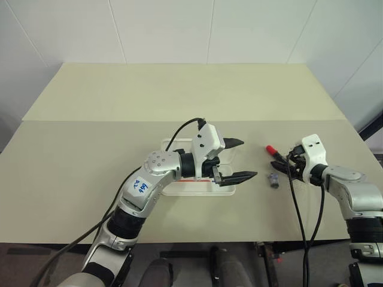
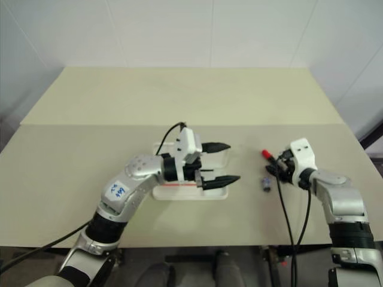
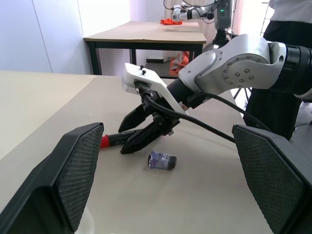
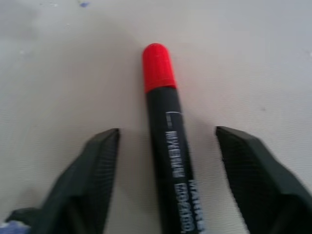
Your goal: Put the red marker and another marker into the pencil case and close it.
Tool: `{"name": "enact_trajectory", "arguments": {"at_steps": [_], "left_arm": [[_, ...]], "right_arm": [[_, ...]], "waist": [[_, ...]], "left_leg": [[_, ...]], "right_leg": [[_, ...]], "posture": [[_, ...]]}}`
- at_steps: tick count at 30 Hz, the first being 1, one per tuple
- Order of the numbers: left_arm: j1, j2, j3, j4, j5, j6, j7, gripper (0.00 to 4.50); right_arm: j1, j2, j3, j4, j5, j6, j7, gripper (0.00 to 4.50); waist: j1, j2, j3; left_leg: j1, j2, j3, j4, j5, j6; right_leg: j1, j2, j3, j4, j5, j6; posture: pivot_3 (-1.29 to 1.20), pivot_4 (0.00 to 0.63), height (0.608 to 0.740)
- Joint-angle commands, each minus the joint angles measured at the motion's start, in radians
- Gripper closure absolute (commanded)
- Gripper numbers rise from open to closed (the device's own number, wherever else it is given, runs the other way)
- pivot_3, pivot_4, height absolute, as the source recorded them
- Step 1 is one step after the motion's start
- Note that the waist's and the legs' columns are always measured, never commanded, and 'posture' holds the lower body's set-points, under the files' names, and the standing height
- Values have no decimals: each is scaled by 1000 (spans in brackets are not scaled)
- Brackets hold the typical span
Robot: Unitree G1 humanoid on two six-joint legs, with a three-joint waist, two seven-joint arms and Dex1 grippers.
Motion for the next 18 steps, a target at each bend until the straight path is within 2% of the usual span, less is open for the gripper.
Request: {"name": "enact_trajectory", "arguments": {"at_steps": [1, 4, 5, 10, 18], "left_arm": [[3, -2, 11, -51, -20, -10, -1, 0], [3, -1, 11, -51, -21, -11, -3, 0], [3, -1, 11, -51, -21, -12, -4, 0], [-6, 22, 31, -22, -15, -37, -20, 0], [1, 72, 102, -8, -76, -72, -109, 0]], "right_arm": [[31, 6, 18, 21, -21, 44, -10, 2668], [27, 2, 11, 18, -30, 39, -21, 3722], [24, 0, 10, 19, -34, 36, -25, 3926], [6, -8, -14, 34, -68, -44, -62, 3926], [10, -24, -50, -84, -73, -110, -59, 3926]], "waist": [[0, 0, 0], [1, 0, 0], [2, 0, 0], [1, 0, 0], [3, 1, 1]], "left_leg": [[0, 0, 0, 0, 0, 0], [1, 0, 0, 1, 0, 0], [1, 0, 0, 1, 0, 0], [2, 0, 1, 1, 0, 1], [-1, 0, 2, -2, 0, 1]], "right_leg": [[1, 0, 0, -2, 0, -1], [8, 0, 0, -11, 3, -3], [11, 0, 0, -15, 4, -2], [12, -2, 0, -20, 6, 0], [7, -2, 0, -18, 5, -1]], "posture": [[0, 150, 740], [0, 150, 740], [0, 150, 740], [0, 150, 740], [0, 150, 740]]}}
